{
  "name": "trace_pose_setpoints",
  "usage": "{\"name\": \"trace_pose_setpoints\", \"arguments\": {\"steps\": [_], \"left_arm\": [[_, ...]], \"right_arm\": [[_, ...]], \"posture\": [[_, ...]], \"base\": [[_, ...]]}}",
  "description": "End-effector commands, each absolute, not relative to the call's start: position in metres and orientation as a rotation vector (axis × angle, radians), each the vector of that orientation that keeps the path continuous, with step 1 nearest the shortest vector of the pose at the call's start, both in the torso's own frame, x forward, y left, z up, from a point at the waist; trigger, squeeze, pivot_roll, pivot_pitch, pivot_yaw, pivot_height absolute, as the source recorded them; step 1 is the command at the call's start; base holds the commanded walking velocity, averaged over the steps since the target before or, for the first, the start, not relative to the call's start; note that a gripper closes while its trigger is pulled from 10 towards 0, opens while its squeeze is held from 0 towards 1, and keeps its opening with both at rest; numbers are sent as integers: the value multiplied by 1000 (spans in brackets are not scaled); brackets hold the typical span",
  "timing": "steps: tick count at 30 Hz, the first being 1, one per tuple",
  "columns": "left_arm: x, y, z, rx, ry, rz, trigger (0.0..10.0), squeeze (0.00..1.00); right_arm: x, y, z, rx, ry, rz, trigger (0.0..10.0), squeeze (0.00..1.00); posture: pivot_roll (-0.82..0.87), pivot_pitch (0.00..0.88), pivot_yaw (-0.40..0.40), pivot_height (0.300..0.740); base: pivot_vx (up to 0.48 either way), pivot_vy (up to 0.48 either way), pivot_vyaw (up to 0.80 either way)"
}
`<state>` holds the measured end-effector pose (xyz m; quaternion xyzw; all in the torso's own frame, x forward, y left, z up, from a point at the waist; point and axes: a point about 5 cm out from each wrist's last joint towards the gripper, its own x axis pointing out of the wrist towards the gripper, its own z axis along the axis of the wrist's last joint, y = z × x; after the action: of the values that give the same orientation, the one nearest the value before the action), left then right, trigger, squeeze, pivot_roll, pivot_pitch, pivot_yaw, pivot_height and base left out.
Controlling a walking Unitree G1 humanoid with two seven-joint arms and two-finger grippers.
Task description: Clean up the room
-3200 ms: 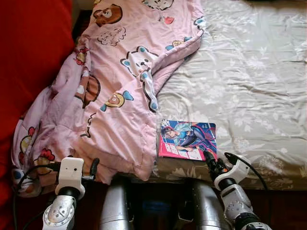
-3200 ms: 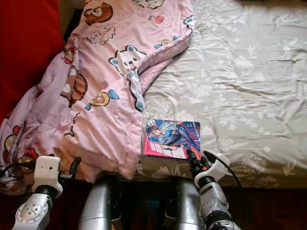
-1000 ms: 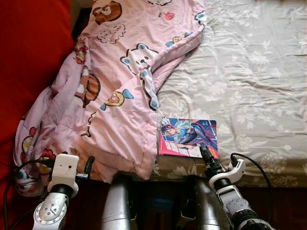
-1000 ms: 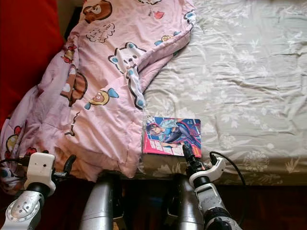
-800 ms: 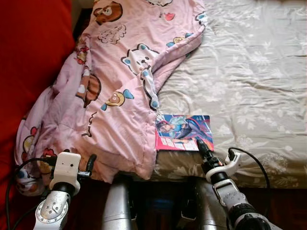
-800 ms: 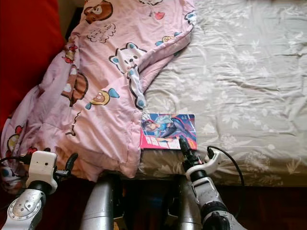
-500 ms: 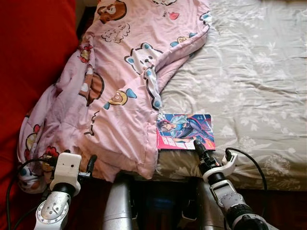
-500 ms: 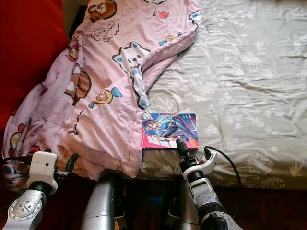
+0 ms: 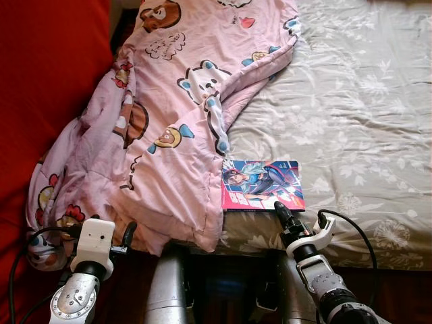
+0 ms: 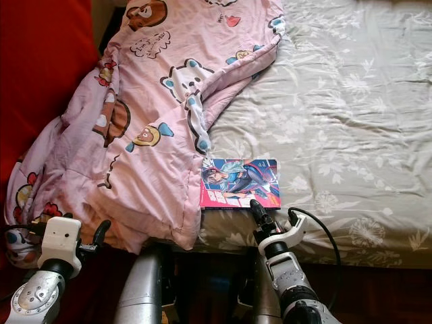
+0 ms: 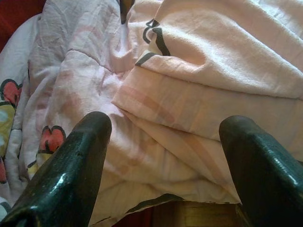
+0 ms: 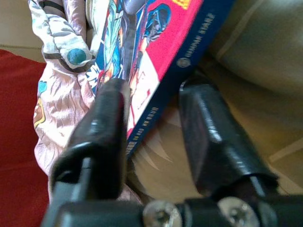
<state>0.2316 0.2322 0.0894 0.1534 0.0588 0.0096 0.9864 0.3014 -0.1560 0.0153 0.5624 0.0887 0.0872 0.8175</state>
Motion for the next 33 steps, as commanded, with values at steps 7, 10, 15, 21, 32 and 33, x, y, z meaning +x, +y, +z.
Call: {"name": "trace_pose_setpoints", "arguments": {"steps": [7,10,15,21,32,33], "left_arm": [[226,235,79,329,163,13,10000,0],[229,236,78,329,161,16,10000,0],[237,236,73,320,165,35,10000,0],[246,235,52,299,201,81,10000,0],[247,236,15,201,297,173,10000,0],[247,236,12,196,306,180,10000,0]], "right_arm": [[290,-155,3,1213,236,163,0,0],[291,-157,4,1198,226,149,0,0],[297,-162,11,1174,168,164,0,0],[299,-176,20,1092,77,179,0,0],[307,-202,53,709,-70,216,10000,0],[308,-206,56,676,-81,205,10000,0]], "posture": [[259,318,54,583],[257,306,52,583],[240,261,37,583],[206,150,-2,583],[115,0,-55,583],[103,0,-60,583]], "base": [[0,0,0],[0,0,0],[0,0,0],[0,0,0],[0,0,0],[0,0,0]]}}
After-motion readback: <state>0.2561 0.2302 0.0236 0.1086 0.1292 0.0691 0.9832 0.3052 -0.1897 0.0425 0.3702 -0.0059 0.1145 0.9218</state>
